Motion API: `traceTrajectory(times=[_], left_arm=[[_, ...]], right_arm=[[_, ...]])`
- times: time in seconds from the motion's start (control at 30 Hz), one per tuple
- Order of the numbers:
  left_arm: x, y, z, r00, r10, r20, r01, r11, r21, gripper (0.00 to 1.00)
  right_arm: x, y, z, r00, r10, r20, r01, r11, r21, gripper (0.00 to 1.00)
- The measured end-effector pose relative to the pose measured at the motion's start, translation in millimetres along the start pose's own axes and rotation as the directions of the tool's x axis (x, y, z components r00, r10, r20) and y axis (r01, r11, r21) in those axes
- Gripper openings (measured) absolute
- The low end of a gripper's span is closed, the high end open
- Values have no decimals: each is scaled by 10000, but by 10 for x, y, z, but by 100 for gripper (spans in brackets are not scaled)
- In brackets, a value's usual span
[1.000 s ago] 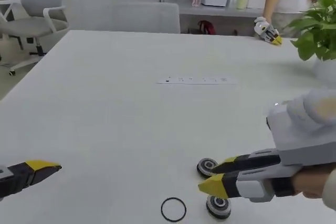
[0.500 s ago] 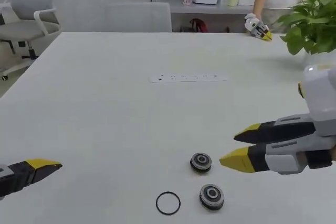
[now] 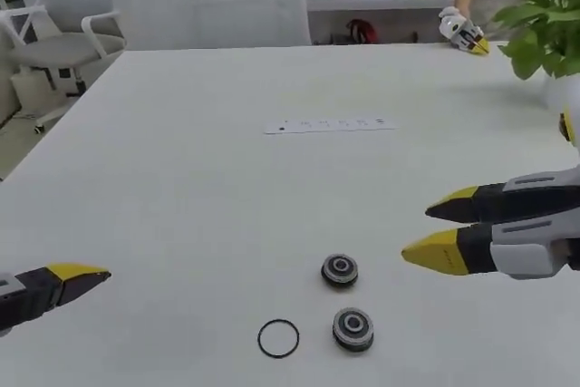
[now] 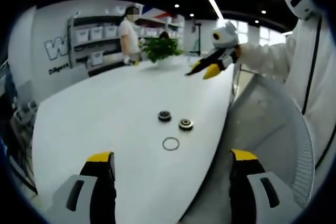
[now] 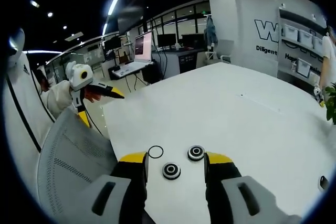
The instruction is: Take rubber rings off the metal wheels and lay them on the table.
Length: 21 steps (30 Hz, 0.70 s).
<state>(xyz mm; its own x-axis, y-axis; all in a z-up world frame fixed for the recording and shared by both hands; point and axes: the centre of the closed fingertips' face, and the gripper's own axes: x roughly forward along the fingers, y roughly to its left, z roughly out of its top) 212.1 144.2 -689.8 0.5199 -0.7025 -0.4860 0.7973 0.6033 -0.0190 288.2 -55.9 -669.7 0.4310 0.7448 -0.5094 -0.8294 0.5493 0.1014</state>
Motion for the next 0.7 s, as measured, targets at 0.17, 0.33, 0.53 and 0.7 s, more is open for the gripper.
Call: traceTrajectory(times=[0.17,0.33,0.53,0.7], left_arm=[[60,-80,97,9998,138,-134,-137,9999,48,90],[133,-138,196,9997,192,-172,-191,9998,67,89],[245,-199,332,9993,251,-284,-245,9995,211,89],[307,-257,428,9991,300,-313,-291,9991,303,88]], right_arm=[[-66,-42,-127,9996,239,-160,-236,9996,158,39],[-117,-105,-248,9989,447,-153,-441,9983,393,39],[-140,-152,-397,9975,683,-200,-669,9958,629,39],[-138,-159,-505,9947,1021,-138,-1004,9909,902,38]])
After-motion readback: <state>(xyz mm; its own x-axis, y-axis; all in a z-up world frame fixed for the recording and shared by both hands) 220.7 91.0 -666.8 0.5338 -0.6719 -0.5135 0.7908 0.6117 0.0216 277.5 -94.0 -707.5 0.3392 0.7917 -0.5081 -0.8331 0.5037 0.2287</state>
